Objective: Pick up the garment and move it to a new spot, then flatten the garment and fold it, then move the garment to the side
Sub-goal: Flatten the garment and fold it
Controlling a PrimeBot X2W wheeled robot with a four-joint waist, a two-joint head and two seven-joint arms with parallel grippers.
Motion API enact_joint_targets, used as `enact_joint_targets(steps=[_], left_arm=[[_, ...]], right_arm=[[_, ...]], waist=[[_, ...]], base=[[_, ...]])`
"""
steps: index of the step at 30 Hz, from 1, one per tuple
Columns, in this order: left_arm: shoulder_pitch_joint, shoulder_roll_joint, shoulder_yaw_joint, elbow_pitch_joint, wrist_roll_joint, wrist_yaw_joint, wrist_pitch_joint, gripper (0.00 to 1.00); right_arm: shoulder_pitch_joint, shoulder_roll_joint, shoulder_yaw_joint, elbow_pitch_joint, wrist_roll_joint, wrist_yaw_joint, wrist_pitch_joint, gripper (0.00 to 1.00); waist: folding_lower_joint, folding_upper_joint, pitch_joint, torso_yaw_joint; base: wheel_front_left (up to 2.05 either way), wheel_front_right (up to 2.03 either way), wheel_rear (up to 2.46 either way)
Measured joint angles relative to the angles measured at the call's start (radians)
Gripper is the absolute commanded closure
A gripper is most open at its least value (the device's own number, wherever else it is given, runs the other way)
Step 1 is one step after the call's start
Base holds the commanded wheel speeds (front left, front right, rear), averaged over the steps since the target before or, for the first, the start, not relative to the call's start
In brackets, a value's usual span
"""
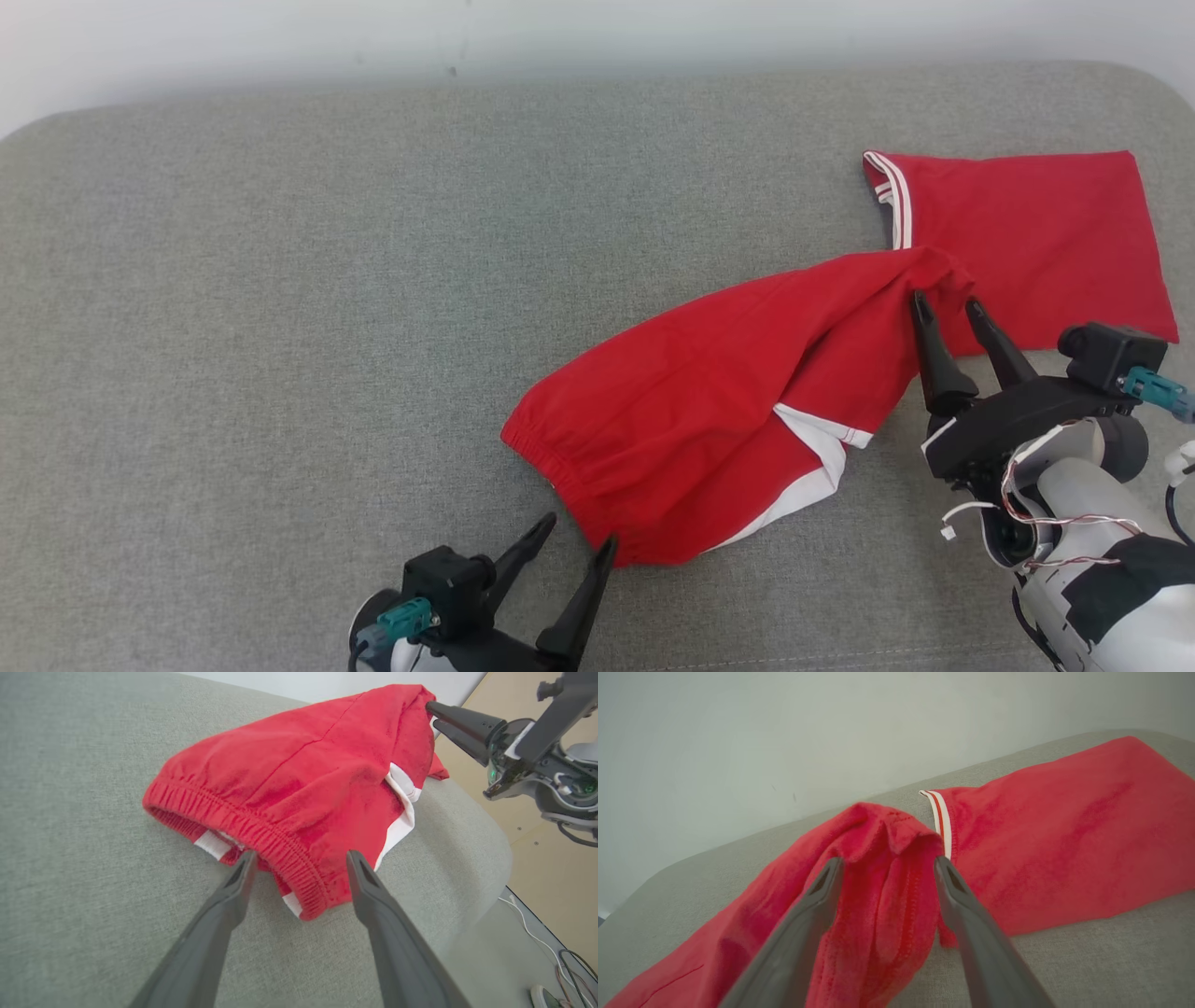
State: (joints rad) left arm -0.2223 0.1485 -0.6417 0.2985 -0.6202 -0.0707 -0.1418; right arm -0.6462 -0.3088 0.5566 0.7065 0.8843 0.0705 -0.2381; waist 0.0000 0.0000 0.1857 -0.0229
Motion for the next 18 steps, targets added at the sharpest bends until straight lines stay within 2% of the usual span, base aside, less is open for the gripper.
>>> enact_joint_targets(steps=[7,18], left_arm=[[0.005,0.000,-0.019,0.065,-0.004,-0.010,0.027,0.00],[0.000,-0.015,-0.044,0.109,-0.004,-0.028,0.029,0.00]], right_arm=[[0.028,-0.012,-0.002,0.022,-0.005,0.009,-0.001,0.00],[0.138,0.004,0.001,-0.016,-0.015,0.019,-0.010,0.00]], waist=[[0.0000,0.0000,0.001,-0.007],[0.0000,0.0000,0.009,-0.044]], base=[[0.00,0.00,0.00],[0.00,0.00,0.00]])
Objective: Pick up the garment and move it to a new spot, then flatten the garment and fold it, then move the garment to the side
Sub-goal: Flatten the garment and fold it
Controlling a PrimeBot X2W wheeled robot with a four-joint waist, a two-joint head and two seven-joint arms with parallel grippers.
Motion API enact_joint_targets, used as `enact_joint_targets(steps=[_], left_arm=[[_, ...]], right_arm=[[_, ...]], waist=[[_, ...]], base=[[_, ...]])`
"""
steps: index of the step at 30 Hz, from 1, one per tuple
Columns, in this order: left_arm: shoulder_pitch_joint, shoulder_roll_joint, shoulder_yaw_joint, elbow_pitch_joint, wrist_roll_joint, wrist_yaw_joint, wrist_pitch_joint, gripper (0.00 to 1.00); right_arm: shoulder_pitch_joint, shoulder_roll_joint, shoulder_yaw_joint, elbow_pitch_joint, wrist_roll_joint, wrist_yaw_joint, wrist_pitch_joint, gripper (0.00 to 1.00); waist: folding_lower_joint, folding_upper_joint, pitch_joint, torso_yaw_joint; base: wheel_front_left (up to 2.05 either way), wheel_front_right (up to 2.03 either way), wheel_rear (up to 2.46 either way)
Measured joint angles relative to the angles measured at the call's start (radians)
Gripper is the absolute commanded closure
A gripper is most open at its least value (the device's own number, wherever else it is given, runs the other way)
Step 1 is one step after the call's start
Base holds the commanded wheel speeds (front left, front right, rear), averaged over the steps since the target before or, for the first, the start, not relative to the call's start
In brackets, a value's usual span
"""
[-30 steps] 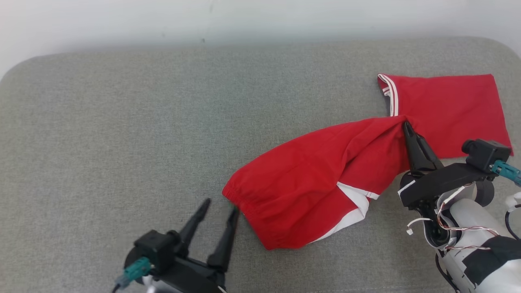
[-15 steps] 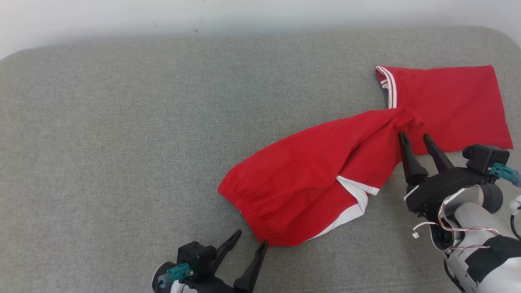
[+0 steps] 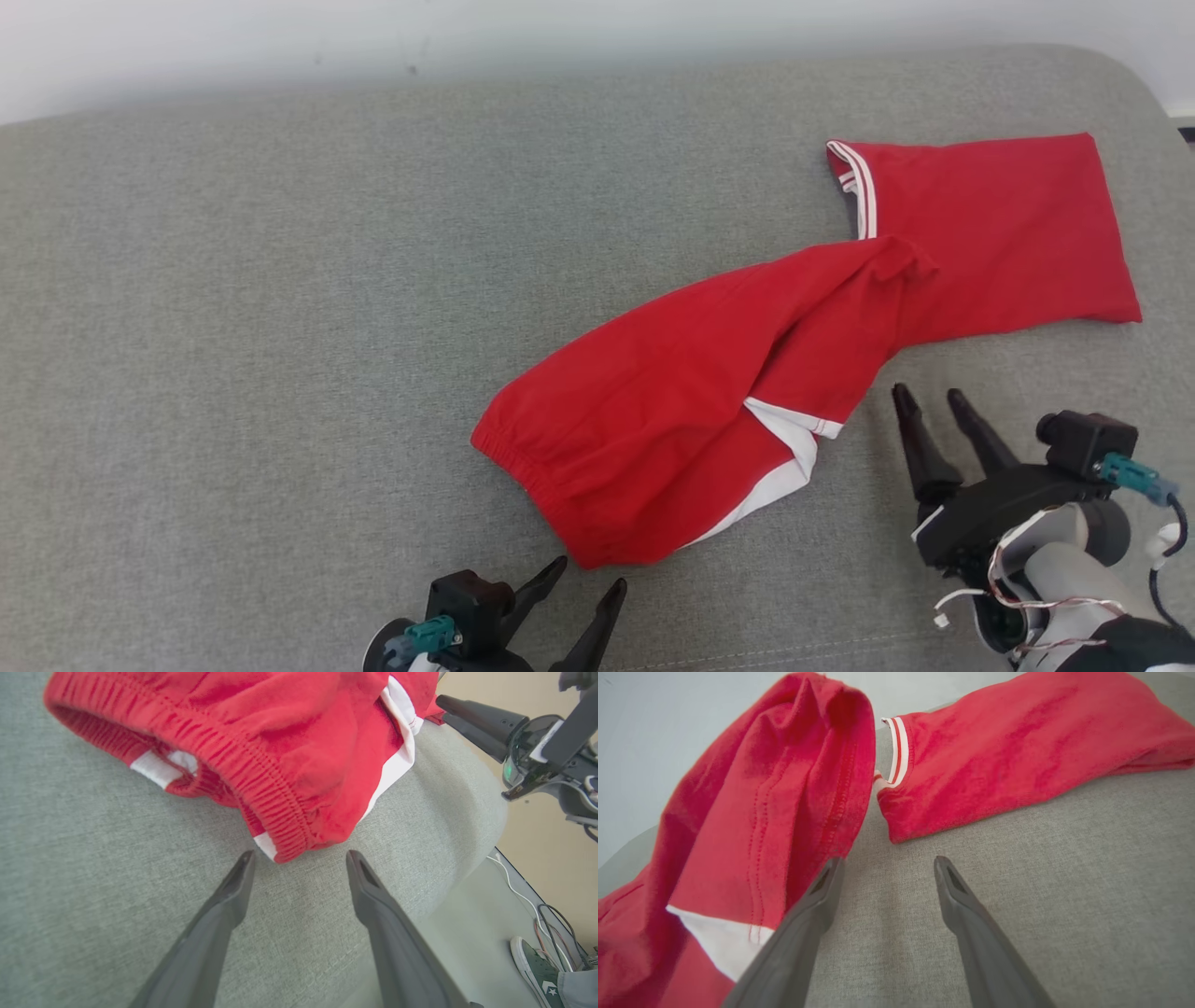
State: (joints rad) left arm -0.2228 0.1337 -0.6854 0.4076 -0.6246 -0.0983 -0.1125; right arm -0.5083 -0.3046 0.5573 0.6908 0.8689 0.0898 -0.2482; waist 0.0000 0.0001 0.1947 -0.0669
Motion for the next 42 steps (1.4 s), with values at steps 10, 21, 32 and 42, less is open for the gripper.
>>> enact_joint_targets(steps=[10,21,32,42], left_arm=[[-0.062,-0.017,0.000,0.052,0.003,-0.007,-0.014,0.00],[-0.081,-0.031,-0.029,0.089,0.004,-0.016,-0.029,1.00],[-0.100,-0.034,-0.037,0.110,0.004,-0.017,-0.054,1.00],[-0.102,-0.035,-0.042,0.127,0.003,-0.025,-0.070,1.00]], right_arm=[[0.048,0.016,0.028,-0.060,-0.036,0.016,-0.001,0.00],[0.060,0.022,0.058,-0.129,-0.062,0.026,-0.001,0.00],[0.053,0.033,0.081,-0.138,-0.069,0.034,-0.001,0.53],[0.051,0.037,0.106,-0.133,-0.033,0.034,-0.001,1.00]], waist=[[0.0000,0.0000,0.011,-0.017],[0.0000,0.0000,0.018,-0.010],[0.0000,0.0000,0.017,0.007],[0.0000,0.0000,0.012,0.020]], base=[[0.00,0.00,0.00],[0.00,0.00,0.00],[0.00,0.00,0.00],[0.00,0.00,0.00]])
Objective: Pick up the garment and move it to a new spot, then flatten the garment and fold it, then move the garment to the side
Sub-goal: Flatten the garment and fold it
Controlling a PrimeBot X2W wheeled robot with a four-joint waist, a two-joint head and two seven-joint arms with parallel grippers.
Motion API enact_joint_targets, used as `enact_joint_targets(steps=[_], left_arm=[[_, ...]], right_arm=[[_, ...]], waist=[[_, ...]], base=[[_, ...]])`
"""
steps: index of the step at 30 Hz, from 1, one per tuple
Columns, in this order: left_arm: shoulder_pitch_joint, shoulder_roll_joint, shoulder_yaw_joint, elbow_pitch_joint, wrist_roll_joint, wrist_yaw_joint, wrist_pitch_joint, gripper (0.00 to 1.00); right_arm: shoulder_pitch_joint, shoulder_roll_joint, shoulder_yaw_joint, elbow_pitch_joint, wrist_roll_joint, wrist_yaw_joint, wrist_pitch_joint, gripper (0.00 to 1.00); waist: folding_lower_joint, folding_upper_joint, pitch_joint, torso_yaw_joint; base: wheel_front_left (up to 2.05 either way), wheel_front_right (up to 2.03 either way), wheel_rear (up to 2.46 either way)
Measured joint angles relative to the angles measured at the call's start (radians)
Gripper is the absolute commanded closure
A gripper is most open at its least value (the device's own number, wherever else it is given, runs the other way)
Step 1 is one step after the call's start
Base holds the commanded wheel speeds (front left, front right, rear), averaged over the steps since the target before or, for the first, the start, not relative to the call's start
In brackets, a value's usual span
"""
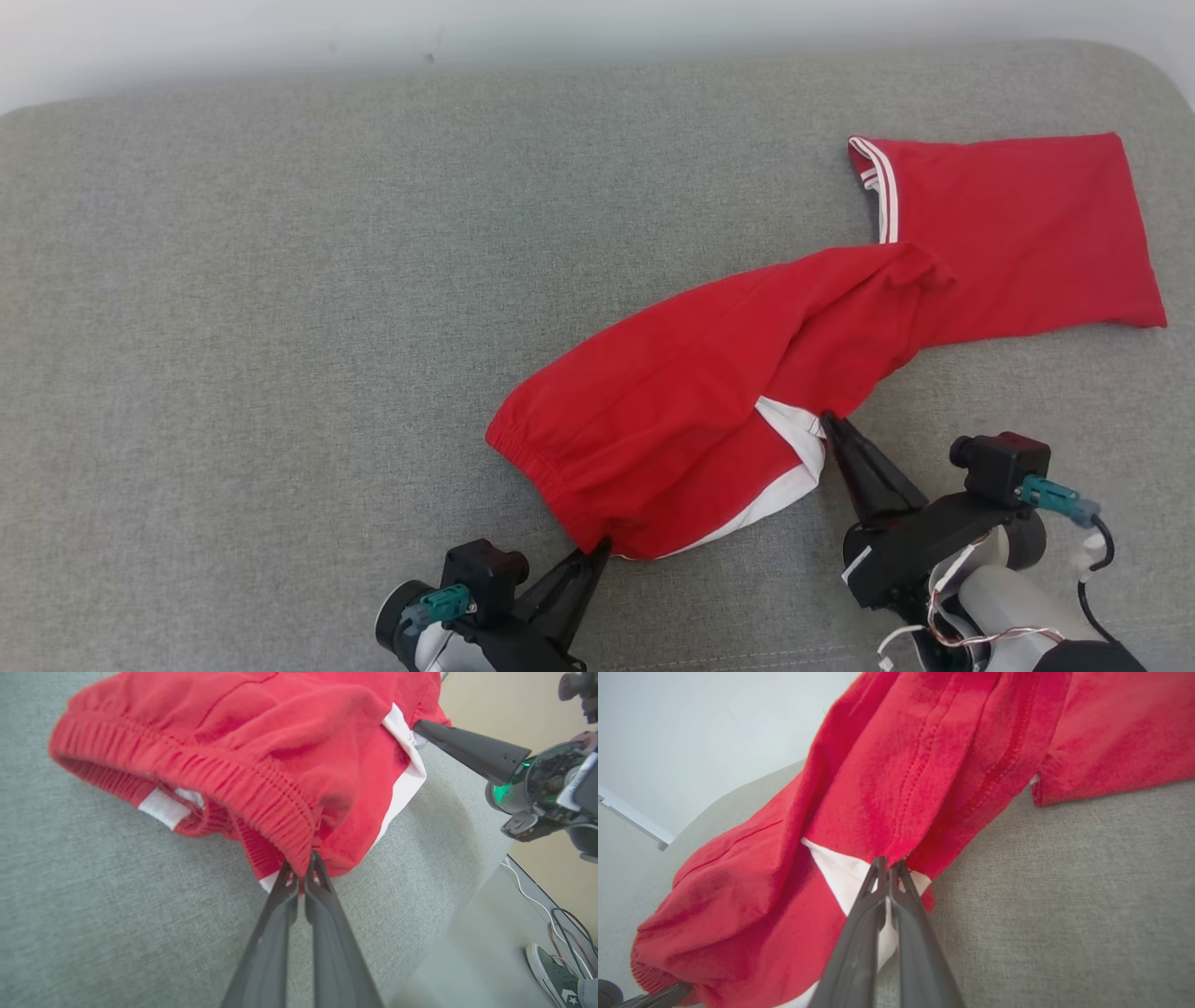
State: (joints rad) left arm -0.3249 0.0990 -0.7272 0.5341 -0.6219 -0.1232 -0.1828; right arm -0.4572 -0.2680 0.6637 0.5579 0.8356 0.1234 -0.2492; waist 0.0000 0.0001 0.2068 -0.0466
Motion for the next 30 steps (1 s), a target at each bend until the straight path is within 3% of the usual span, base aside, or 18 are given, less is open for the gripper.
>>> enact_joint_targets(steps=[6,18,27,30], left_arm=[[0.001,0.026,0.030,-0.033,-0.010,0.000,-0.036,1.00],[0.009,0.162,0.157,-0.280,-0.076,0.000,-0.060,1.00],[0.109,0.329,0.046,-0.499,-0.180,-0.001,0.018,1.00],[0.112,0.389,0.046,-0.551,-0.242,-0.001,0.069,1.00]], right_arm=[[-0.007,-0.025,-0.061,-0.068,0.042,0.000,0.000,1.00],[0.007,-0.129,-0.168,-0.351,0.200,0.000,-0.003,1.00],[0.218,-0.340,-0.088,-0.551,0.306,0.000,0.023,1.00],[0.259,-0.374,-0.051,-0.601,0.337,0.000,0.058,1.00]], waist=[[0.0000,0.0000,-0.014,0.004],[-0.0001,-0.0001,-0.060,0.009],[-0.0001,0.0000,-0.061,0.011],[-0.0001,0.0000,-0.053,0.007]], base=[[0.00,0.00,0.00],[0.00,0.00,0.00],[0.00,0.00,0.00],[0.00,0.00,0.00]])
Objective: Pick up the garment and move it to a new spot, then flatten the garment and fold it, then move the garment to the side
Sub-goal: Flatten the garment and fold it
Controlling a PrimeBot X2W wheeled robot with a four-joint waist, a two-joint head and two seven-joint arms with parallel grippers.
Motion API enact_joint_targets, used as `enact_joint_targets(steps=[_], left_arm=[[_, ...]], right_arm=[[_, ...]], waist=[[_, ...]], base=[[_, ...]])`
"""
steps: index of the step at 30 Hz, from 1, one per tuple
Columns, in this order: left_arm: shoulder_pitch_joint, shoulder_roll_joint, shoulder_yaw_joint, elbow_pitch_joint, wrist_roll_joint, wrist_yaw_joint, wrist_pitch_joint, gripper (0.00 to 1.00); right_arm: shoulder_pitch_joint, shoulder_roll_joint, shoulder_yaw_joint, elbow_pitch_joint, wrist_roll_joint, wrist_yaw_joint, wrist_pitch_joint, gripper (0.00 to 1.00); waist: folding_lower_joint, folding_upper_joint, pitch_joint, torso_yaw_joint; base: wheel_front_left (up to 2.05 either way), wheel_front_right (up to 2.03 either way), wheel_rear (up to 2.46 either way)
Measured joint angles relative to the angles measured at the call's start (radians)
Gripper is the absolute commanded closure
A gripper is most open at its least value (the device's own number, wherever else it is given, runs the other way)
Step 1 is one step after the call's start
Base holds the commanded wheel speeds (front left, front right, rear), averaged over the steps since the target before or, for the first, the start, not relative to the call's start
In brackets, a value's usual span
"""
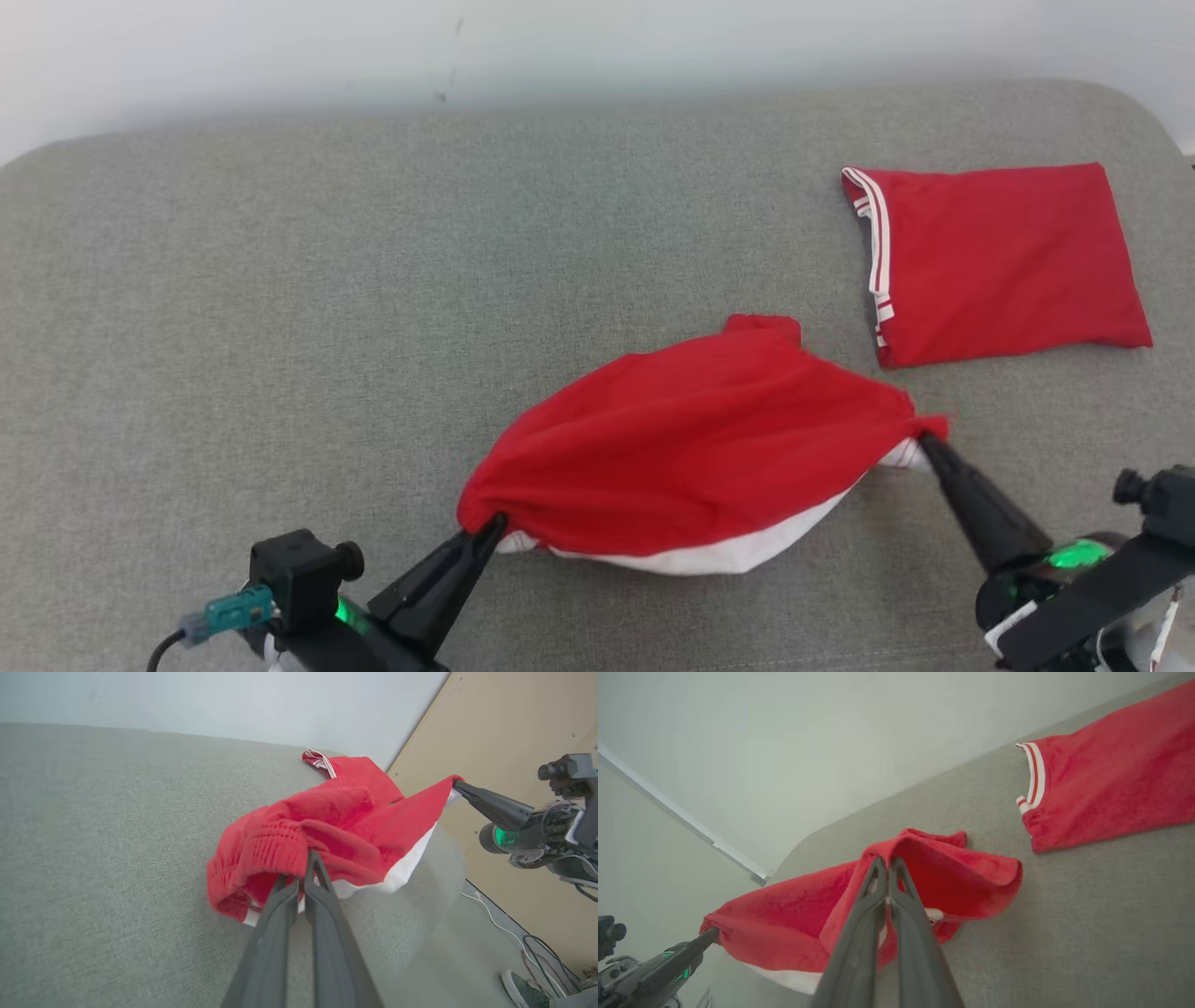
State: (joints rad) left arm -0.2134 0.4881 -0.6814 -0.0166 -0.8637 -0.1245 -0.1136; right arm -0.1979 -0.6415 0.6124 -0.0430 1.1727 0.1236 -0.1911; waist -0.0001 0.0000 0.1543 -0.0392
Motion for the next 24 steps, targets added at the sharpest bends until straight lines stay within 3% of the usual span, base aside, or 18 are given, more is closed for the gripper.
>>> enact_joint_targets(steps=[5,10,13,17,21,24], left_arm=[[-0.056,0.089,-0.028,-0.044,-0.105,0.000,0.140,1.00],[-0.333,0.134,-0.015,-0.018,-0.241,0.000,0.337,1.00],[-0.503,0.126,0.019,0.074,-0.305,0.000,0.441,1.00],[-0.766,0.071,0.105,0.244,-0.342,0.000,0.516,1.00],[-1.045,0.036,0.181,0.377,-0.313,0.000,0.528,1.00],[-1.206,0.011,0.230,0.433,-0.301,0.000,0.485,1.00]], right_arm=[[-0.052,-0.025,0.033,-0.024,0.034,0.000,0.079,1.00],[-0.332,-0.028,0.036,-0.006,0.063,0.000,0.213,1.00],[-0.533,0.001,0.034,0.059,0.087,0.000,0.297,1.00],[-0.813,0.110,0.001,0.213,0.120,0.000,0.373,1.00],[-1.089,0.230,-0.102,0.346,0.149,0.000,0.338,1.00],[-1.221,0.261,-0.148,0.369,0.141,0.001,0.276,1.00]], waist=[[0.0000,0.0000,0.027,-0.009],[0.0002,0.0000,0.077,-0.018],[0.0002,0.0001,0.114,-0.023],[0.0003,0.0001,0.168,-0.030],[0.0004,0.0001,0.223,-0.040],[0.0003,0.0001,0.266,-0.047]], base=[[0.00,0.00,0.00],[0.00,0.00,0.00],[0.00,0.00,0.00],[0.00,0.00,0.00],[0.00,0.00,0.00],[0.00,0.00,0.00]])
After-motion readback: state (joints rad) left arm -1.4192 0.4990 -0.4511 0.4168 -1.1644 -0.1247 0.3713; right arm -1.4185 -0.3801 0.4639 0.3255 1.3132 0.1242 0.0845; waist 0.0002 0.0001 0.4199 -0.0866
